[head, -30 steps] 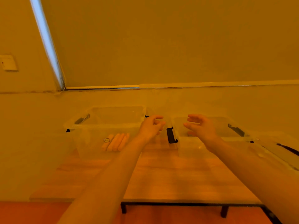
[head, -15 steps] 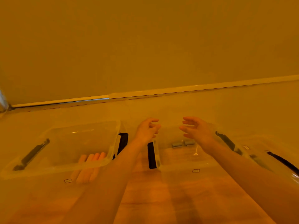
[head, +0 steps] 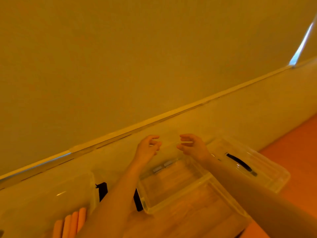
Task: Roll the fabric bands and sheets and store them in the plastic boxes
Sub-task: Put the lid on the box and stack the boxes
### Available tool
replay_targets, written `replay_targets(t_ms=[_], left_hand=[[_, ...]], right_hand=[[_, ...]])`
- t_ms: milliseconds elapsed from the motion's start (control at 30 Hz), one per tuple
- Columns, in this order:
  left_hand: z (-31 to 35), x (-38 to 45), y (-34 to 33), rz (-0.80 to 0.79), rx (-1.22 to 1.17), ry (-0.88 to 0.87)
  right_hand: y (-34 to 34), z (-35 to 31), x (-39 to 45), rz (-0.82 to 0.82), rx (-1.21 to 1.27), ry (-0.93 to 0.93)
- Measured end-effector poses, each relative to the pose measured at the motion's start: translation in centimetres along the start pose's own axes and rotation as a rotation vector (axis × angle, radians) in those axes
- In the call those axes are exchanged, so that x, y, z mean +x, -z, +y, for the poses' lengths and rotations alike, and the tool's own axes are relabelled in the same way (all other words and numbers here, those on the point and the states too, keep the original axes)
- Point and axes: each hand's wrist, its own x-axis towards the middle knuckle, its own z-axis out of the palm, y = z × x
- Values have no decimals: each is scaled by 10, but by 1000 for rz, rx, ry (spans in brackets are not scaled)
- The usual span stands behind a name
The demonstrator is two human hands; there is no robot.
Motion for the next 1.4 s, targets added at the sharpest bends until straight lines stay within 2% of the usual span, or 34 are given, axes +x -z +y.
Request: replay_targets(t_ms=[133,300,600,900,1200,1400], left_hand=[[17,20,-23,-127,-8,-31],[29,40,-77,-221,-44,-65],[36,73,-200,-262,-95,-69],[34,123,-287,-188,-44,-21],[14,184,-346,-234,65,-5],[-2,211,-377,-260,116,-21]], right_hand=[[30,0,-6,100,-40,-51],[84,34,-17,265,-40,-120],[206,85,-11,424,-211,-181],[317,133,48,412,-431,-193],[358,206,98,296,-567,-282],[370,243,115,266,-571,-337]])
